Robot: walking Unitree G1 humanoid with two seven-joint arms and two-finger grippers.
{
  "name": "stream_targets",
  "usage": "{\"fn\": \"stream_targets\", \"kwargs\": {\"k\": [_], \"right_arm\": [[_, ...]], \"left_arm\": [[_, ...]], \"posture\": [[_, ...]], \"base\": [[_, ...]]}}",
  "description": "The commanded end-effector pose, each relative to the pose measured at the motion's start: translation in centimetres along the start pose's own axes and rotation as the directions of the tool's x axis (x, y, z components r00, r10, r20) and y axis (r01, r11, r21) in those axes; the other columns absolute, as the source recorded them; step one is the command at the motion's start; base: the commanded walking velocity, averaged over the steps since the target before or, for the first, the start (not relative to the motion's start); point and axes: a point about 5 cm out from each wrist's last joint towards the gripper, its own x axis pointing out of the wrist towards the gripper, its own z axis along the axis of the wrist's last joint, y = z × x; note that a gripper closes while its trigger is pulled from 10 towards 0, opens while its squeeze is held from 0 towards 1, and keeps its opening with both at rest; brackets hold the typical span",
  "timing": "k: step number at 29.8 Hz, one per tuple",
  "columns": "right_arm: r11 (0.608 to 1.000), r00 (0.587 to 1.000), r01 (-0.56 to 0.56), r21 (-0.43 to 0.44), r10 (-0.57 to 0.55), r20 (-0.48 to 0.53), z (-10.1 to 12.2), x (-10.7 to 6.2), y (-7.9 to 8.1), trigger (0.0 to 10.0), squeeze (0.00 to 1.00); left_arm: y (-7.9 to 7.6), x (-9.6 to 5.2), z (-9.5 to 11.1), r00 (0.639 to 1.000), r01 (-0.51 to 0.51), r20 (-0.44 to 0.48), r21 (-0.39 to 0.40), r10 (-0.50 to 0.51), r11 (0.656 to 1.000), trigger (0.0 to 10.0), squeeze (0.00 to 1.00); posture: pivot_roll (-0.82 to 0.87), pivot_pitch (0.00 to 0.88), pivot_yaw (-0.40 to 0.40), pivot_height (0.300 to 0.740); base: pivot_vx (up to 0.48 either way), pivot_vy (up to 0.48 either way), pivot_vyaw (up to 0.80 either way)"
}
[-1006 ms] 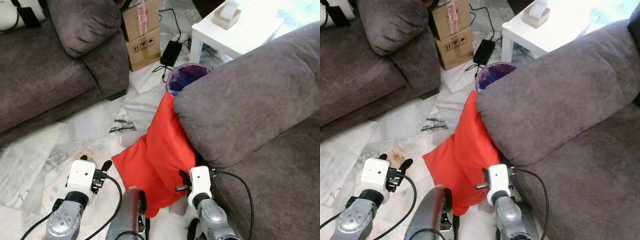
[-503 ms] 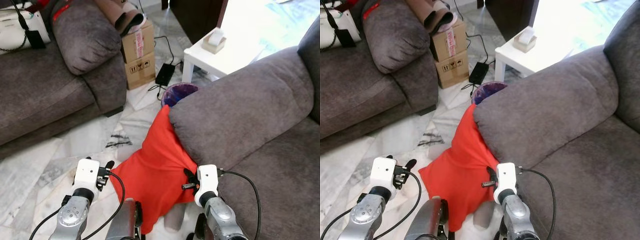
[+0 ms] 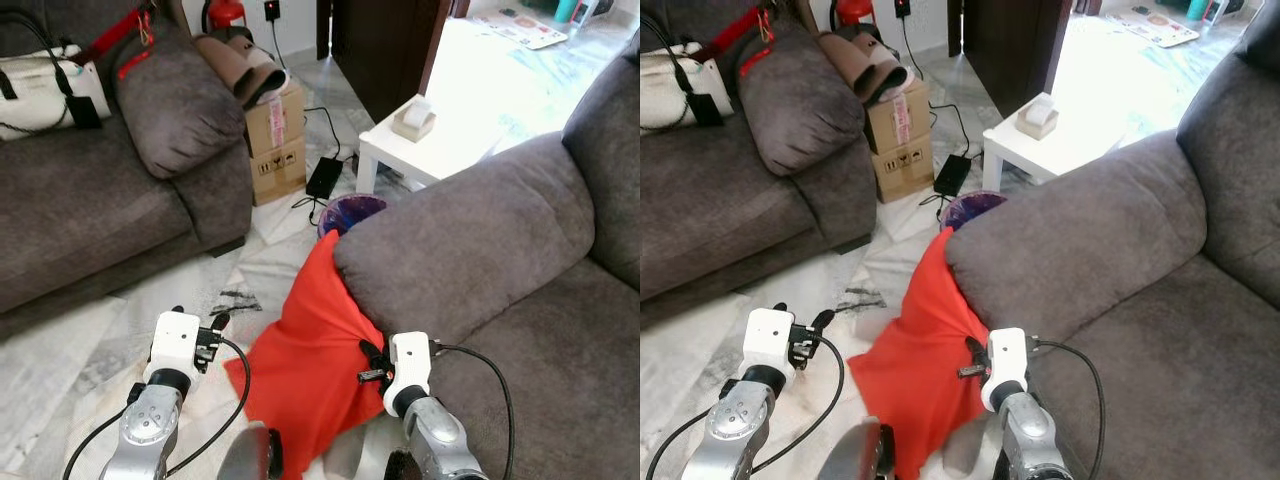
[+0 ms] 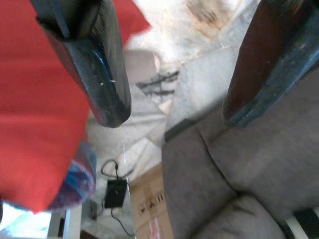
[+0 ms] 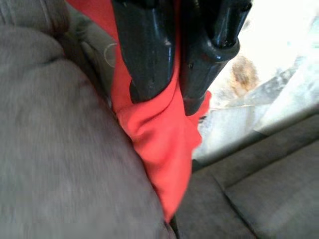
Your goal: Move the pillow to the sofa from floor
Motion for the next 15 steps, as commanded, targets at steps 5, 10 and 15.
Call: {"fn": "stream_targets", "kwargs": {"k": [5,10,15], "right_arm": [[0.998,0.992,-0.057,-0.021,0.059,0.111,2.0,0.5,0.5,10.0,0.00],[0.997,0.989,-0.075,-0.024,0.078,0.127,2.2,0.4,0.5,10.0,0.00],[0.997,0.986,-0.078,-0.030,0.082,0.148,2.7,0.4,0.1,10.0,0.00]], "left_arm": [[0.5,-0.2,-0.7,1.000,-0.013,-0.015,-0.009,0.013,1.000,10.0,0.00],[0.5,-0.2,-0.5,1.000,-0.008,-0.004,-0.006,0.008,1.000,10.0,0.00],[0.5,-0.2,-0.4,1.000,-0.006,0.002,-0.007,0.006,1.000,10.0,0.00]], "posture": [[0.16,0.108,0.025,0.740],[0.16,0.105,0.025,0.740],[0.15,0.099,0.025,0.740]], "base": [[0.000,0.000,0.00],[0.000,0.000,0.00],[0.000,0.000,0.00]]}}
